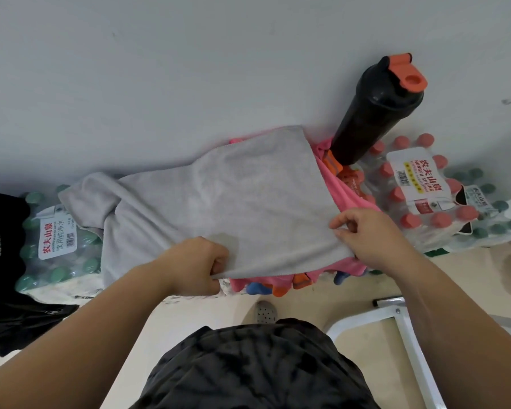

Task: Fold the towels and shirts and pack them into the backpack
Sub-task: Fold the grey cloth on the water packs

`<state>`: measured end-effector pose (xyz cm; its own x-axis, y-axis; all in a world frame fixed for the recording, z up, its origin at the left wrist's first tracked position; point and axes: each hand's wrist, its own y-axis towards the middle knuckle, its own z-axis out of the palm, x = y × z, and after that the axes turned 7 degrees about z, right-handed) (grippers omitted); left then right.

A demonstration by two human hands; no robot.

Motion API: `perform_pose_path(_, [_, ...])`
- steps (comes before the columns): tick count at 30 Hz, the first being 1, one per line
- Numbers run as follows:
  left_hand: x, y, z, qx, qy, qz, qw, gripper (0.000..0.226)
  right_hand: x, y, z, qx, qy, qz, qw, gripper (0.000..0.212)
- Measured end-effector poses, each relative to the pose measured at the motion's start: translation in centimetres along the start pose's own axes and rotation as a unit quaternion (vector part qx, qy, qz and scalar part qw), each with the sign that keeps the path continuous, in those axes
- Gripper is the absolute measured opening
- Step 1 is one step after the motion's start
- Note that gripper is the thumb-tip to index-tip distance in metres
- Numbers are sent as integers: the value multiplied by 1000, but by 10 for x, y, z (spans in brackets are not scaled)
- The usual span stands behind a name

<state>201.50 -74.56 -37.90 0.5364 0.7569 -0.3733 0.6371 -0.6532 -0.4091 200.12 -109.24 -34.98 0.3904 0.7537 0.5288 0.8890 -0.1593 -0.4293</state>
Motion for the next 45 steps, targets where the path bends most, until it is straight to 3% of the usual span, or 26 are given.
perform_pose_path(4, [4,0,-7,24,-52,-40,998,38,16,0,5,-84,-197,-37,976,22])
perform_pose_path(8, [21,-17,-10,-103,-73,-147,981,30,61,2,36,-137,-188,-154,960,33])
perform_pose_path(12, [48,-57,-8,-223,-72,-293,927,21,116,2,86,-58,-168,-244,953,50])
perform_pose_path(16, [84,-103,3,-270,-88,-408,868,11,160,3,128,52,-249,-281,925,63])
perform_pose_path(21, [127,-139,15,-287,-139,-453,832,50,200,-2,167,118,-285,-300,903,71])
perform_pose_path(23, [143,-145,14,-291,-127,-439,841,57,219,-7,180,128,-299,-321,889,68])
perform_pose_path(27, [167,-141,6,-245,-39,-364,898,56,244,-13,202,168,-339,-316,870,67])
perform_pose_path(32, [191,-125,1,-181,-23,-299,937,60,237,-11,216,167,-326,-274,889,66])
perform_pose_path(36, [196,-127,0,-240,-92,-221,941,70,249,-20,219,148,-292,-237,915,62])
perform_pose_path(40, [190,-143,-4,-331,-214,-85,915,64,279,-29,226,73,-163,-252,951,61])
perform_pose_path(43, [181,-154,-15,-329,-245,27,912,60,310,-34,229,66,11,-272,960,47])
perform_pose_path(45, [179,-154,-24,-319,-232,86,915,57,329,-38,227,83,93,-240,963,38])
